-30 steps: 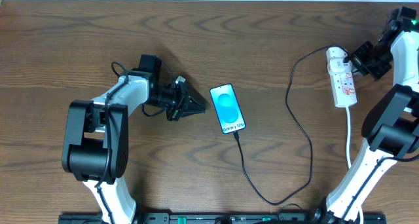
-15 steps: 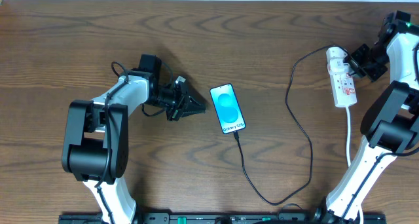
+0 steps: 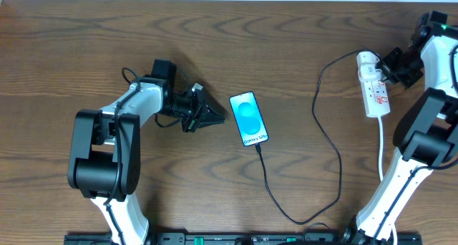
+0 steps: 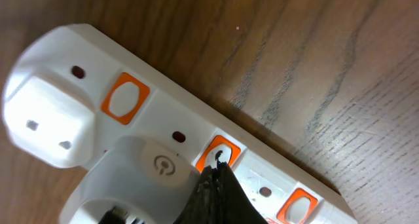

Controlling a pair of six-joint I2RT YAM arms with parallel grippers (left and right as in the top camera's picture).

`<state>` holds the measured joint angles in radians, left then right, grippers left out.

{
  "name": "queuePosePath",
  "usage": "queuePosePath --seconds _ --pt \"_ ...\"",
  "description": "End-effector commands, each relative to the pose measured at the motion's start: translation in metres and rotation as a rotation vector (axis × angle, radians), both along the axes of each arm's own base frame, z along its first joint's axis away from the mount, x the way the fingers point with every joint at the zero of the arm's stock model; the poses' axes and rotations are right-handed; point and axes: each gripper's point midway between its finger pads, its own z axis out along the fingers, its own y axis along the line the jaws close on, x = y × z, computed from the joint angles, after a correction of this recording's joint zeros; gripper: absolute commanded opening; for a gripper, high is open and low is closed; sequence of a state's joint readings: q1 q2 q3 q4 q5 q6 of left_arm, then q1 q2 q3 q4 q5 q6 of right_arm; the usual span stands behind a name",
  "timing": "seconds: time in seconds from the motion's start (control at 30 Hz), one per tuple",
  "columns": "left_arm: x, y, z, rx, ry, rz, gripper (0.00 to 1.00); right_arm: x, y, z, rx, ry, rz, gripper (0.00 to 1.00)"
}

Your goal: Plug charger to phone and switch on socket

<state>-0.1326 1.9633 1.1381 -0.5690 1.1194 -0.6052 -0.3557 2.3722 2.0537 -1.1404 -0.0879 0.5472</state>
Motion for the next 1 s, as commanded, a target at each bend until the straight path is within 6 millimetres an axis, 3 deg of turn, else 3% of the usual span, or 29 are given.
queuePosePath --seconds 0.0,0.07,0.23,0.47,0.73,0.97 --pt "0.004 0.002 0.007 0.002 -0.033 0.001 0.08 0.005 0.021 -0.026 0.035 0.040 0.035 0.01" --pt "0.004 0.002 0.007 0.002 -0.033 0.001 0.08 0.002 0.027 -0.034 0.044 0.066 0.044 0.01" --pt "0.004 0.002 0.007 0.002 -0.033 0.001 0.08 0.002 0.035 -0.031 0.043 0.070 0.070 0.01" --pt "0.004 0.002 0.007 0.002 -0.033 0.001 0.07 0.000 0.030 0.001 0.016 0.032 0.093 0.01" --pt "0.004 0.002 0.007 0.002 -0.033 0.001 0.08 -0.015 -0.001 0.108 -0.213 -0.089 0.056 0.01" --pt "0.004 0.002 0.007 0.002 -0.033 0.001 0.08 -0.035 0.011 0.243 -0.287 -0.403 0.010 0.01"
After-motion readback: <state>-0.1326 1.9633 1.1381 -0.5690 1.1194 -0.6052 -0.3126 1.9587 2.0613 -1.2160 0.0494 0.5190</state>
